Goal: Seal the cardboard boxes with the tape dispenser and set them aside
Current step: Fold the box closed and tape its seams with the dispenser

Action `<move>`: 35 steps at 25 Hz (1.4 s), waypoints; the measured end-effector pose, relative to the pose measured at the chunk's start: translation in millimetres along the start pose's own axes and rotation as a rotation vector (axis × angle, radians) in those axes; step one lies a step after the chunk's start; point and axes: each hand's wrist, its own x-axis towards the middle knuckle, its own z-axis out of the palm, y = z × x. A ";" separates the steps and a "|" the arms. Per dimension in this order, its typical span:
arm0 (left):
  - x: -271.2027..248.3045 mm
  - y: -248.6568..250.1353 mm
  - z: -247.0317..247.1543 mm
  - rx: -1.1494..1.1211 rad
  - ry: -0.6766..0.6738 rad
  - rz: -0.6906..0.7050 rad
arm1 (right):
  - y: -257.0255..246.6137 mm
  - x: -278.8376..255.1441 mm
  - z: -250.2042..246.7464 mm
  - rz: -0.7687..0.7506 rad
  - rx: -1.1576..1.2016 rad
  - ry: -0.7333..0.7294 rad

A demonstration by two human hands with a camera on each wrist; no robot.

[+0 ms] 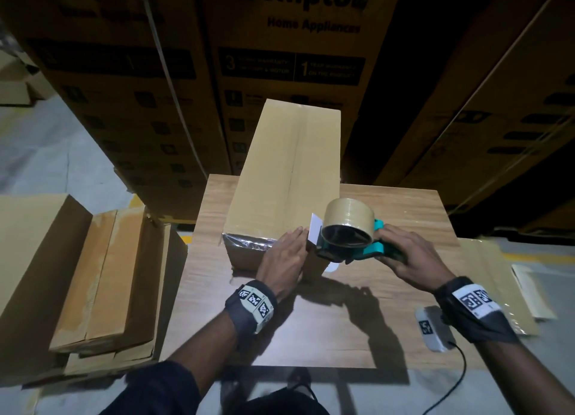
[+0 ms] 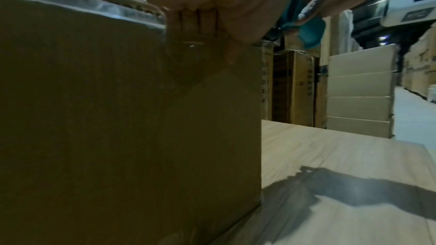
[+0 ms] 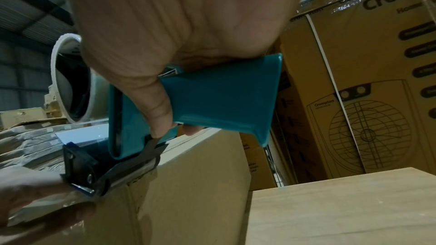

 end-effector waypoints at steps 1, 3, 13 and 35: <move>2.2 5.0 0.4 0.022 -0.024 -0.007 | 1.3 0.0 -0.1 0.004 0.002 -0.001; 2.5 3.8 1.9 0.048 -0.046 -0.008 | 3.1 -0.2 -0.6 0.000 0.009 -0.018; 4.5 -16.2 13.1 0.022 -0.011 0.094 | 29.4 -44.5 -48.8 0.102 0.020 -0.003; 2.1 -4.4 5.9 -0.057 0.033 0.023 | 75.3 -39.8 86.6 0.194 0.145 -0.128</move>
